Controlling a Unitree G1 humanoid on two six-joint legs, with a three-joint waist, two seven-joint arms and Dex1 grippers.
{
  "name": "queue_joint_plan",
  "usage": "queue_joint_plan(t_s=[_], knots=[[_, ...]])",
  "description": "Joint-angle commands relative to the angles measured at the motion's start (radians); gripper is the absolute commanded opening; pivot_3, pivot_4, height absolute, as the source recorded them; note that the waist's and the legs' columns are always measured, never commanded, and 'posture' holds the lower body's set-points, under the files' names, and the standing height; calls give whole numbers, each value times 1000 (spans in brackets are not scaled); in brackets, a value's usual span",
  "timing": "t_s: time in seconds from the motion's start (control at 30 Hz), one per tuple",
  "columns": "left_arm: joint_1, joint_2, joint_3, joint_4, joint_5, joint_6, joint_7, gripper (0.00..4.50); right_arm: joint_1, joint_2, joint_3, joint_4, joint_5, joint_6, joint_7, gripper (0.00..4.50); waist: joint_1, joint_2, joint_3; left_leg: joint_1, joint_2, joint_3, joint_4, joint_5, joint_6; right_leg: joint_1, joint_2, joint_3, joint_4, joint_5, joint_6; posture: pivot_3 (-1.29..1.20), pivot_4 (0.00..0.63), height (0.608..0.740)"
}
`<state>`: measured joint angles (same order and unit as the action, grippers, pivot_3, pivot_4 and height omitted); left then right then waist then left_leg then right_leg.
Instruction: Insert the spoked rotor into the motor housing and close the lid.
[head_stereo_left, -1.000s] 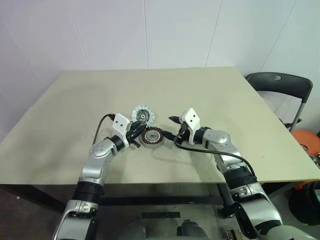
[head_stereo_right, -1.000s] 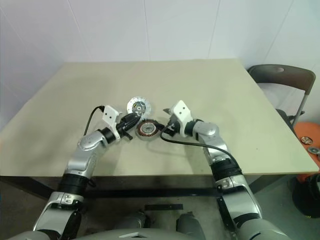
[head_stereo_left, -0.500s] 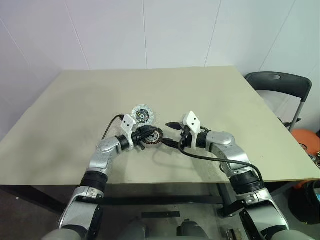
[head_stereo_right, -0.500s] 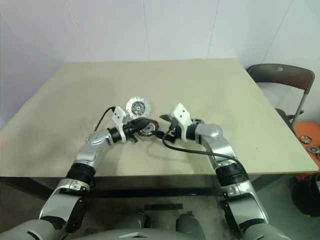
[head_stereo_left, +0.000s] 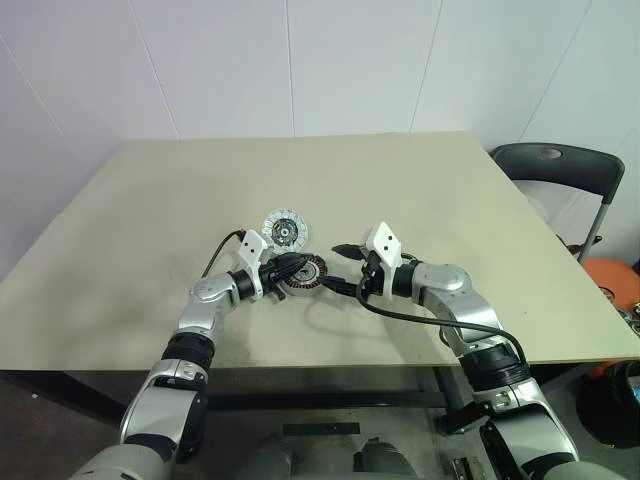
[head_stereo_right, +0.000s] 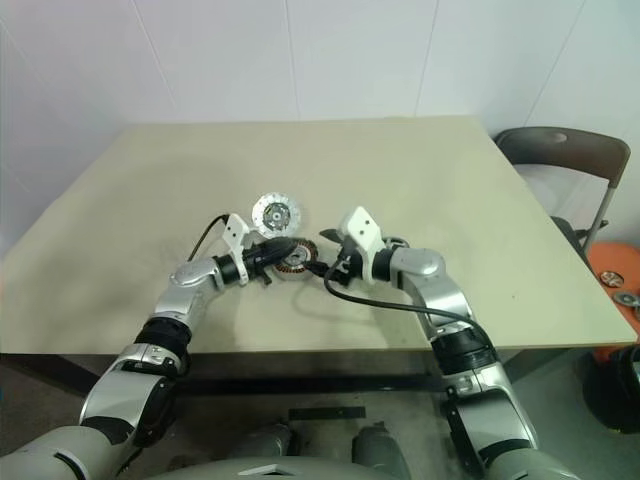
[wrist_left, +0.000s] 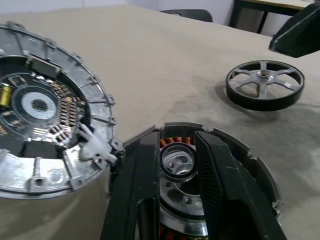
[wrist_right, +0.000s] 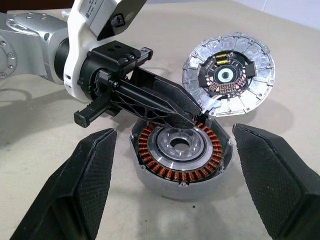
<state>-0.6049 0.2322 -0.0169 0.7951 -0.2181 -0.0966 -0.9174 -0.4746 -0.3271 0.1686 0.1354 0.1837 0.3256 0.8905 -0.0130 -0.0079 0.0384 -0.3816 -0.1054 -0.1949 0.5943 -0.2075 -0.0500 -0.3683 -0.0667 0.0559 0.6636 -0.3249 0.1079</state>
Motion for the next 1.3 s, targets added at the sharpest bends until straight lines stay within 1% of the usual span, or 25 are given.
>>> queue_joint_plan(t_s=[0.03,0.5,1.3], knots=[[-45,-2,-5,4,17,-23,-16,692,-5,2,-12,-60,23,4,-11,3902,0,0,0,0,0,0,0,0,0,0,0,0,0,0,0,0,0,740],[-68,-14,-14,58,57,-49,-28,692,10,-2,-16,-85,26,13,-40,3902,0,0,0,0,0,0,1,0,0,0,0,0,1,0,0,0,0,740],[-48,-15,-10,62,86,-77,-14,692,14,-5,-14,-87,27,12,-53,3902,0,0,0,0,0,0,2,0,0,0,0,0,1,0,0,0,0,740]])
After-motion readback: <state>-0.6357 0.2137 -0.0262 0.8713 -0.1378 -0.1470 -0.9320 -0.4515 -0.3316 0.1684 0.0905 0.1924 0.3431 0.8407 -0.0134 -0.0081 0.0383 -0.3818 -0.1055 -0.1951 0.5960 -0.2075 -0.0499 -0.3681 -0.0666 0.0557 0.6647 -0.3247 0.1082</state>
